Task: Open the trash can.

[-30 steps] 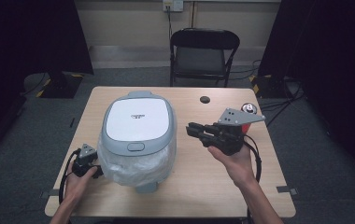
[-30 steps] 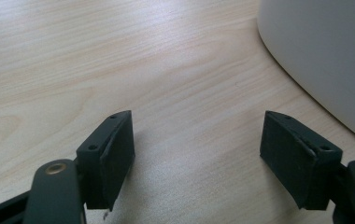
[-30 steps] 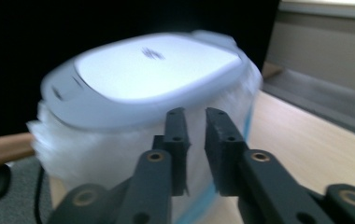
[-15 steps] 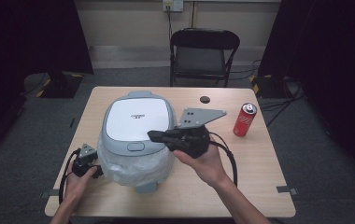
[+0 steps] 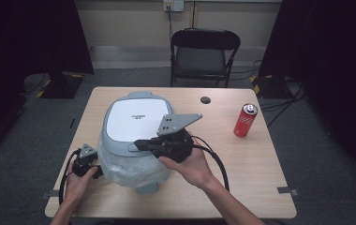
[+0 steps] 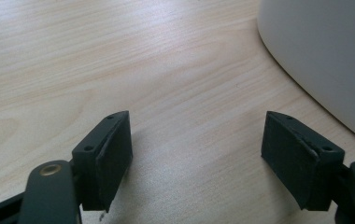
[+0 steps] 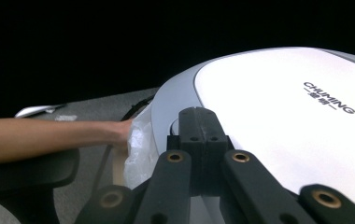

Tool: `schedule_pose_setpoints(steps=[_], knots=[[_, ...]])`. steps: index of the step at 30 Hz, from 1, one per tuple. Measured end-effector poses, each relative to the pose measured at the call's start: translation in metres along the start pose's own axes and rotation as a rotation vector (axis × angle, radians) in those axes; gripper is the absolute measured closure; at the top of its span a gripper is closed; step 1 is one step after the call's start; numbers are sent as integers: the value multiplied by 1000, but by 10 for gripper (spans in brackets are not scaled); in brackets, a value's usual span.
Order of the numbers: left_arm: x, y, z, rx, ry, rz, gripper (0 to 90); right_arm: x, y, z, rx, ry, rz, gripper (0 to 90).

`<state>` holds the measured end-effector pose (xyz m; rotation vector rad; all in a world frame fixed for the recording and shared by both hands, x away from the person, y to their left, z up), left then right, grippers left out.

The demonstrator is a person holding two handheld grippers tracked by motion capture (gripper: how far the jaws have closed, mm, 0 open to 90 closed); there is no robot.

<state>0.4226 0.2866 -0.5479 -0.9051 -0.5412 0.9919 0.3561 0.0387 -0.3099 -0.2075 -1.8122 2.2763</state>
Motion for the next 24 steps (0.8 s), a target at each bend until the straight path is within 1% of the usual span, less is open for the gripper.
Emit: schedule_pose_setpoints(steps=[1,3,7,9,11,17,22,24], knots=[[0,0,0,0,0,0,243,0,0,1,-1,3,3,900],[0,0,0,0,0,0,243,-1,1,1,-6,-2,-17,900],[0,0,0,-1,0,6,241,2,2,1,8,-1,-13,900],[1,0,0,1,-5,0,240,2,2,1,10,-1,-17,900],[1,0,0,2,-4,-3,239,0,3,1,-6,-11,-41,900],[1,0,0,1,-4,-2,239,-2,4,2,-38,-22,-60,900],[1,0,-1,1,-4,-1,239,-3,4,3,-50,-20,-60,900],[1,0,0,1,-4,-2,239,-4,5,5,-59,-19,-56,859]])
Point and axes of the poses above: each handheld gripper's, and its own axes: z roughly backward along the jaws, y roughly out of its underside, x roughly to its left, the point moved 7 cm from there along -z, roughly forward along the jaws, and after that the axes turned 9 degrees about -x, right-handed, at the moved point
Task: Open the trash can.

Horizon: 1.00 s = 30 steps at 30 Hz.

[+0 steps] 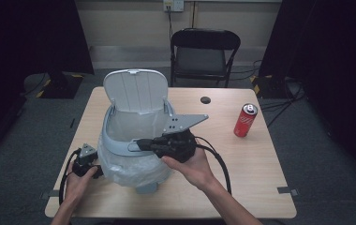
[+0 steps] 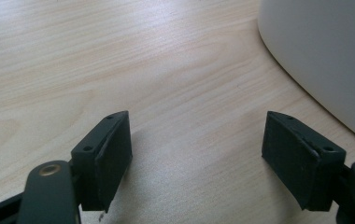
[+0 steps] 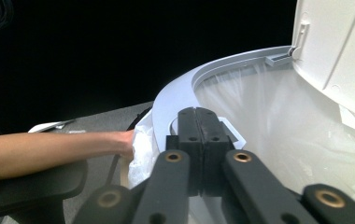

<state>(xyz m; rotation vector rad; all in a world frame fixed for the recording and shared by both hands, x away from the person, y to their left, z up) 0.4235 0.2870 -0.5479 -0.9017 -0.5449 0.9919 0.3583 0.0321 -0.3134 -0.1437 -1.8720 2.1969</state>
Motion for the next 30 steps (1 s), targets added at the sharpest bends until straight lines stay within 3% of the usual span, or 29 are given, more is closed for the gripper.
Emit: schedule_pose_setpoints(steps=[5,9,18,24,25,26,27,28,30], knots=[[0,0,0,0,0,1,239,-4,1,9,-21,36,4,787],[0,0,0,0,0,2,239,-14,-1,33,-75,92,-7,673],[0,0,0,1,-2,1,239,-44,5,87,-112,298,-17,489],[0,0,0,1,-2,1,239,-73,33,114,-88,433,-75,410],[0,0,0,1,-2,1,239,-73,33,114,-88,433,-75,410],[0,0,0,1,-2,1,239,-82,47,119,-74,465,-99,390],[0,0,0,1,-2,1,239,-82,47,119,-74,465,-99,390],[0,0,0,1,-3,1,239,-90,62,123,-53,495,-121,373],[0,0,0,1,-3,1,239,-100,76,127,-22,535,-142,339]])
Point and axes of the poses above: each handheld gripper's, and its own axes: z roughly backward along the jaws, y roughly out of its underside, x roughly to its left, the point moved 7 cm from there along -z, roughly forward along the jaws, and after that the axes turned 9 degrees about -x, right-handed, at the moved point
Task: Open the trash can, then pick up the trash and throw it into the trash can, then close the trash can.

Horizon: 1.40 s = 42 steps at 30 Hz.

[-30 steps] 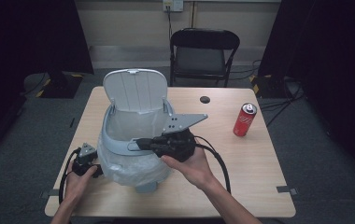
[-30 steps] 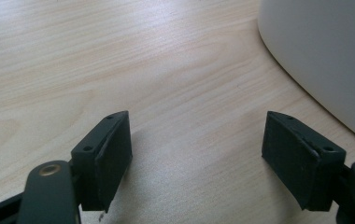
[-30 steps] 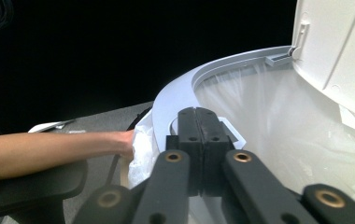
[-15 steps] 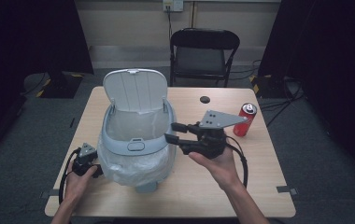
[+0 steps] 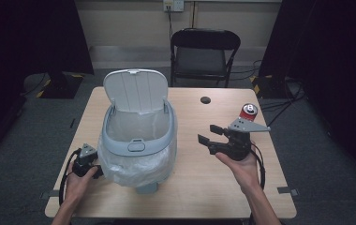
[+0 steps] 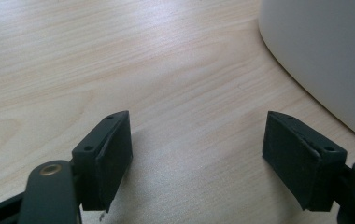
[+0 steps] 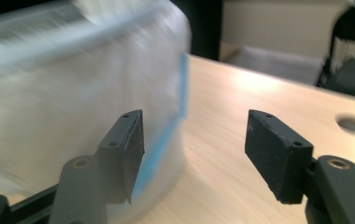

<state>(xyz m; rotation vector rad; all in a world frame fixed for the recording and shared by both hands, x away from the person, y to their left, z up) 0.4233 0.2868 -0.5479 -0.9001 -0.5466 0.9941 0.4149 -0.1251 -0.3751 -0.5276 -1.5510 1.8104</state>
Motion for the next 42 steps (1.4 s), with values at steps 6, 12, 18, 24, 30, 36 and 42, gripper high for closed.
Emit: schedule_pose_setpoints(steps=[6,12,18,24,30,36,42], knots=[[0,0,0,0,0,0,240,-39,25,-2,64,155,-58,213],[0,0,0,0,0,0,239,-75,51,2,109,263,-99,177],[0,0,0,0,-3,2,239,-111,78,12,162,359,-131,184],[0,0,0,0,-3,2,239,-142,93,17,201,437,-136,189],[0,0,0,0,-3,2,239,-165,105,13,245,497,-146,192],[0,0,0,0,-3,2,239,-184,109,7,247,530,-149,196],[0,0,0,0,-3,2,239,-194,112,2,247,546,-144,193]])
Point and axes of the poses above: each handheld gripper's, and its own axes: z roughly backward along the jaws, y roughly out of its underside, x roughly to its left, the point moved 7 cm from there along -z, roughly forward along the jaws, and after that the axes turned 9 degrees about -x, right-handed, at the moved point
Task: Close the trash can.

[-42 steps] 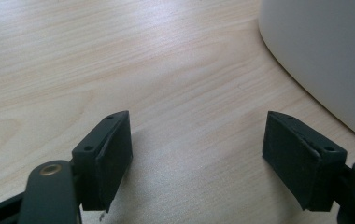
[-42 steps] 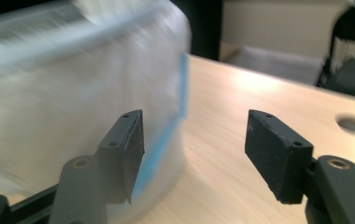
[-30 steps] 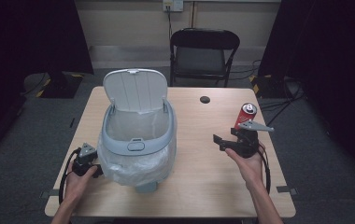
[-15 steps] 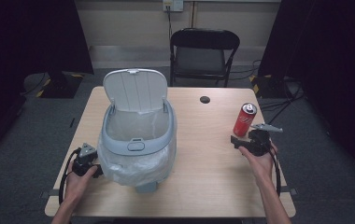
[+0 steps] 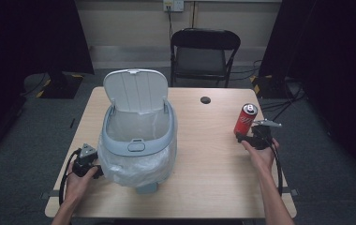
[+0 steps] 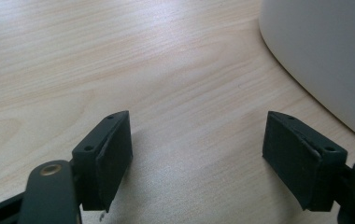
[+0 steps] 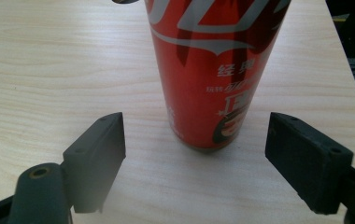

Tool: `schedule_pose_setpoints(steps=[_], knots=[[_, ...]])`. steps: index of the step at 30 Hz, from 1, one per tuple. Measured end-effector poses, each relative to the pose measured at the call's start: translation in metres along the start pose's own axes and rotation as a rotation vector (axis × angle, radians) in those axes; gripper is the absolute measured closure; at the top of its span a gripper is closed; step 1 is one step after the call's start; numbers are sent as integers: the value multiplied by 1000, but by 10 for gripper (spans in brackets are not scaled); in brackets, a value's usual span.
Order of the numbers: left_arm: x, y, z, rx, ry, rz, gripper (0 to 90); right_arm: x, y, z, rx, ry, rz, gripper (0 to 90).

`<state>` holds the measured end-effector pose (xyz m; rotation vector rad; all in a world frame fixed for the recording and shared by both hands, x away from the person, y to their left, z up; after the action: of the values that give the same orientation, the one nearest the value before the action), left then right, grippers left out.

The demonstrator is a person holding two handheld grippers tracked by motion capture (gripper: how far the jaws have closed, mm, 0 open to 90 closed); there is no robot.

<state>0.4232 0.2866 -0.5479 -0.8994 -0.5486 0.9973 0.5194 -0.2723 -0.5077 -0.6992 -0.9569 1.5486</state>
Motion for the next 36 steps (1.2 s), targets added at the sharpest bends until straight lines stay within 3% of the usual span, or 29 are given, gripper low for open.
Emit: schedule_pose_setpoints(steps=[14,18,21,26,36], knots=[[0,0,0,0,0,0,239,-7,-7,-21,-24,20,-10,199],[0,0,0,0,0,-1,239,-10,-7,-28,-36,25,15,218],[0,0,0,-1,2,1,239,-9,-9,-31,-37,13,14,221],[0,0,0,0,0,2,239,-12,-18,-36,-82,-6,-16,222],[0,0,0,0,0,2,239,-13,-12,-44,-54,-12,0,314]])
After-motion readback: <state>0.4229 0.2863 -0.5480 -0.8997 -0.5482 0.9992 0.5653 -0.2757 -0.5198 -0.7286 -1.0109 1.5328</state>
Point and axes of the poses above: each handheld gripper's, and its own axes: z roughly backward along the jaws, y roughly out of its underside, x roughly to its left, the point moved 7 cm from there along -z, roughly forward along the jaws, and after that the axes turned 9 degrees about -x, right-handed, at the moved point
